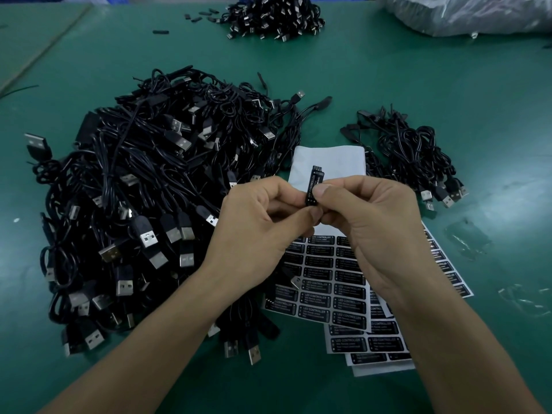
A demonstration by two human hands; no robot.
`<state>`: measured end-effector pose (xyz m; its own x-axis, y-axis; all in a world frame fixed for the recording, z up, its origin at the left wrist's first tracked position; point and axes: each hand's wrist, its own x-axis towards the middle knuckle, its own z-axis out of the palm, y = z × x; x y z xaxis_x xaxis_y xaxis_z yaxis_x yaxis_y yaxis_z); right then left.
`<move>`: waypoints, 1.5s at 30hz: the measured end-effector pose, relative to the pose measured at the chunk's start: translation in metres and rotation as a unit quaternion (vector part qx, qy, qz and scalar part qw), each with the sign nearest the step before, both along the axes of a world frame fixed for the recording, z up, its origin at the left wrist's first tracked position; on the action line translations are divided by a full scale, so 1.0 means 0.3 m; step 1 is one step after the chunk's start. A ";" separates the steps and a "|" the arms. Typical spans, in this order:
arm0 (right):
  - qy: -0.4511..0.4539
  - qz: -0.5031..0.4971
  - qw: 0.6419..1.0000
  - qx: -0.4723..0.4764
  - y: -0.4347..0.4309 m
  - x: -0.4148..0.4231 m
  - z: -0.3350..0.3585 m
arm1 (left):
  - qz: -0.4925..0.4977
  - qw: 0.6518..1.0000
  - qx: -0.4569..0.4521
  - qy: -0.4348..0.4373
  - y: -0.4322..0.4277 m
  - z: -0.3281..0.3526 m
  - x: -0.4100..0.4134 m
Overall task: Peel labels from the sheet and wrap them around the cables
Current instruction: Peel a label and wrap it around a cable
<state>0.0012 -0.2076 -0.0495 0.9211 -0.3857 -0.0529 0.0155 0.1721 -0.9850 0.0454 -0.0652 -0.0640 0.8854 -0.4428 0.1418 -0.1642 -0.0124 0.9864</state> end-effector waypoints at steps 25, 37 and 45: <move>-0.001 -0.008 1.000 -0.003 -0.004 0.004 -0.011 | -0.001 1.000 0.009 -0.008 -0.001 -0.001 -0.003; 0.001 -0.005 1.000 0.005 0.004 0.004 -0.007 | 0.011 1.000 0.010 -0.003 -0.006 -0.008 -0.005; 0.004 -0.006 1.000 -0.001 -0.001 0.004 -0.010 | 0.008 1.000 0.019 0.000 -0.003 -0.006 -0.006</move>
